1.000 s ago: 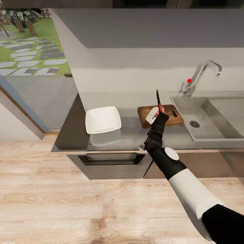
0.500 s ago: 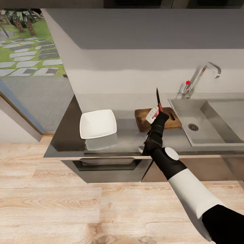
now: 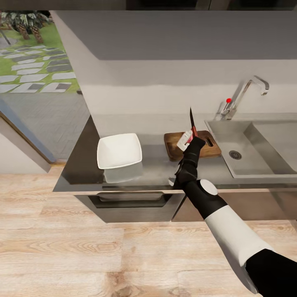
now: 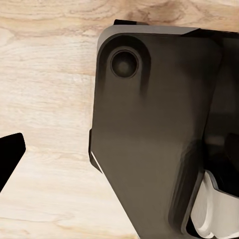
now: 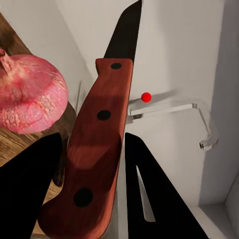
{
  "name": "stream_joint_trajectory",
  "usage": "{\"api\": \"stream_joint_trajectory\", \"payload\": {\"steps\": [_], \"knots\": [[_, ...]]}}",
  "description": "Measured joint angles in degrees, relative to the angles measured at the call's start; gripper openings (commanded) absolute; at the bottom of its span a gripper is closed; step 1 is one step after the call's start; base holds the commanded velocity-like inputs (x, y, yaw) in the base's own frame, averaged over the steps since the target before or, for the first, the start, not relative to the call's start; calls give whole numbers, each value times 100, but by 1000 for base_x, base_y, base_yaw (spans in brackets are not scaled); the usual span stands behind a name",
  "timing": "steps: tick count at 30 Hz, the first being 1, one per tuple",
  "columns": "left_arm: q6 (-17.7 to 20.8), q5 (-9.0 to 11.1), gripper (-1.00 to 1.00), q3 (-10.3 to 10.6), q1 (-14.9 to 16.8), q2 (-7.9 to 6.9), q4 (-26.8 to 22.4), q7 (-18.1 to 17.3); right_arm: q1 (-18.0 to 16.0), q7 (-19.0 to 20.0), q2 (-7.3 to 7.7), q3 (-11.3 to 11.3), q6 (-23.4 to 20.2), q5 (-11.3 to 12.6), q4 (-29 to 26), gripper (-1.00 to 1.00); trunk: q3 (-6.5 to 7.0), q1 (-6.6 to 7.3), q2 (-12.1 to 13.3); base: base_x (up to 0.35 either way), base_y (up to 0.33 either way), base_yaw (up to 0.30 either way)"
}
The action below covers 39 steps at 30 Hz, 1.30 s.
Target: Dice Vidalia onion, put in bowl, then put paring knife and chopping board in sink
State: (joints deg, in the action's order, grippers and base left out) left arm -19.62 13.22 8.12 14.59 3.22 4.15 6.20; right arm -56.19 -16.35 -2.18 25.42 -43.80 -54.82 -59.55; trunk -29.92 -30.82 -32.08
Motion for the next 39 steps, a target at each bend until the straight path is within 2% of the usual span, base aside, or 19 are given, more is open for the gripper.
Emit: {"api": "stream_joint_trajectory", "payload": {"steps": [6,11,15,39], "knots": [[0,0,100,0,0,7,0,0,0,48,13,0,6,1,25,-100,0,0,0,0,0,0],[-1,0,100,0,0,8,0,1,0,406,21,5,1,-8,32,-100,0,0,0,0,0,0],[-1,0,100,0,0,8,0,-2,0,500,23,8,-4,-16,32,-100,0,0,0,0,0,0],[0,0,100,0,0,8,0,1,0,534,40,-6,-5,-10,46,-100,0,0,0,0,0,0]]}}
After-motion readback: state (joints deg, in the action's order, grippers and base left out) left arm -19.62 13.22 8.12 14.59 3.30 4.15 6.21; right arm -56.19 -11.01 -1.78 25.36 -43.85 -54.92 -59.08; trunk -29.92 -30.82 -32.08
